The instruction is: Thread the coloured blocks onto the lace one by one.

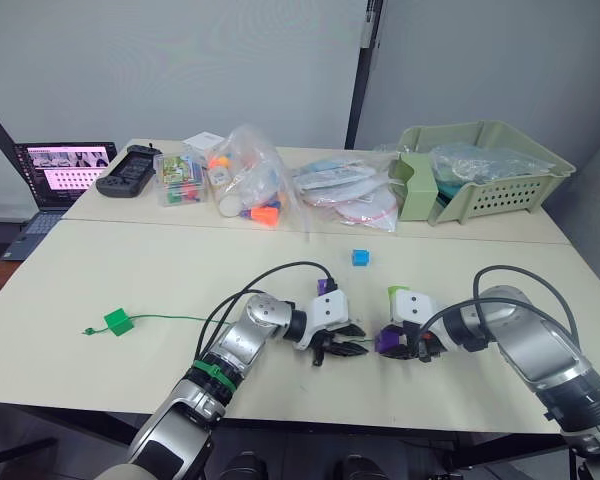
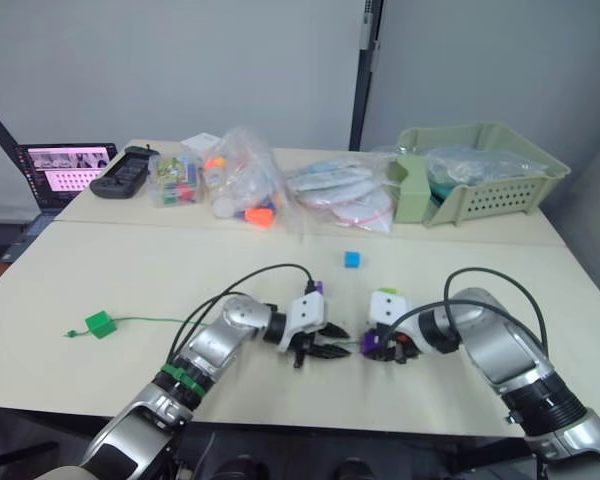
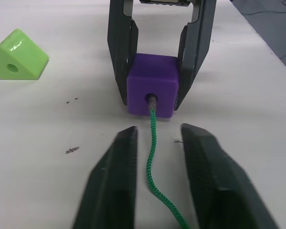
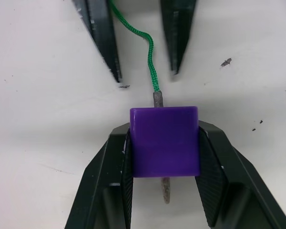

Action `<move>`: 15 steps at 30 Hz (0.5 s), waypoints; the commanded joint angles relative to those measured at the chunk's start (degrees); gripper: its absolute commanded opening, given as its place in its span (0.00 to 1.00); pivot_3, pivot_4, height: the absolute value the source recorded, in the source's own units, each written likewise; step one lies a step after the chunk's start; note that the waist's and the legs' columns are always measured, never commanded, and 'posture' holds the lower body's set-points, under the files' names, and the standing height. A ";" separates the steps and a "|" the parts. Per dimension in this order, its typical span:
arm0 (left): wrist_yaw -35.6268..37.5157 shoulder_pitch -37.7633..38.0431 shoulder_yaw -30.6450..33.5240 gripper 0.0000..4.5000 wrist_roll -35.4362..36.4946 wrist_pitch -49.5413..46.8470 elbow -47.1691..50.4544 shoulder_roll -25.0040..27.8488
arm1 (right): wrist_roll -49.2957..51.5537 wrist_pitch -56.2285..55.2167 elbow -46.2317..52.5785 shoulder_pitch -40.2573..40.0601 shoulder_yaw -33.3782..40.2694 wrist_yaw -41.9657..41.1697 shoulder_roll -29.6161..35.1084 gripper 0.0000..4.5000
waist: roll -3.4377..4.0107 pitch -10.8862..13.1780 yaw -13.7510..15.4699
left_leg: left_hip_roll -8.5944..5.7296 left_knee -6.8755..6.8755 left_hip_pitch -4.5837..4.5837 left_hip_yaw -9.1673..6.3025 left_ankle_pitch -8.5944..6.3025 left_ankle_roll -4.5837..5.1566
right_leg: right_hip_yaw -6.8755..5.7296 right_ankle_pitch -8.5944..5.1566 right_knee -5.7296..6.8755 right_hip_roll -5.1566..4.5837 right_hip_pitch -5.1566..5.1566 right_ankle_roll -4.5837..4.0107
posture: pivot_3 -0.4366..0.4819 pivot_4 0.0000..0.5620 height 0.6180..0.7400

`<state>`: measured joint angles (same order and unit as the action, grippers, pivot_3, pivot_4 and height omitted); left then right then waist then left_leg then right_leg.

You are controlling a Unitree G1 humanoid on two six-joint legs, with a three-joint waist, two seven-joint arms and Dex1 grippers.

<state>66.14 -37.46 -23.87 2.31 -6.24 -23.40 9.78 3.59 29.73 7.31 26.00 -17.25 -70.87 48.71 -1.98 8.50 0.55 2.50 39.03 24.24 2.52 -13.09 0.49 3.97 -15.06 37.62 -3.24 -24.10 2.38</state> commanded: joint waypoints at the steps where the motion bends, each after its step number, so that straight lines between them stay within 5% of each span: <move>1: 1.09 -0.48 -0.42 0.05 0.59 0.42 1.41 -0.35 | 0.58 -0.53 0.91 0.10 0.88 0.19 0.24 0.27 | 0.00 0.00 0.00 | 0.00 0.00 0.00 0.00 0.00 0.00 | 0.00 0.00 0.00 0.00 0.00 0.00 | 0.48 0.27 0.94; 15: -0.20 -3.39 -0.90 0.00 -0.41 3.00 -3.22 -5.18 | 0.87 0.38 2.55 -0.65 1.10 0.37 0.75 0.27 | 0.00 0.00 0.02 | 0.00 0.00 -0.01 -0.01 0.00 0.00 | 0.00 0.00 0.00 0.00 0.01 0.00 | 0.48 0.27 0.94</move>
<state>66.73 -39.53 -24.49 2.01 -4.34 -27.08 6.26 3.49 30.01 7.73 25.65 -17.19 -70.53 49.26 -1.98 8.50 0.57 2.49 39.03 24.23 2.51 -13.09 0.49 3.97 -15.06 37.62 -3.23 -24.09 2.38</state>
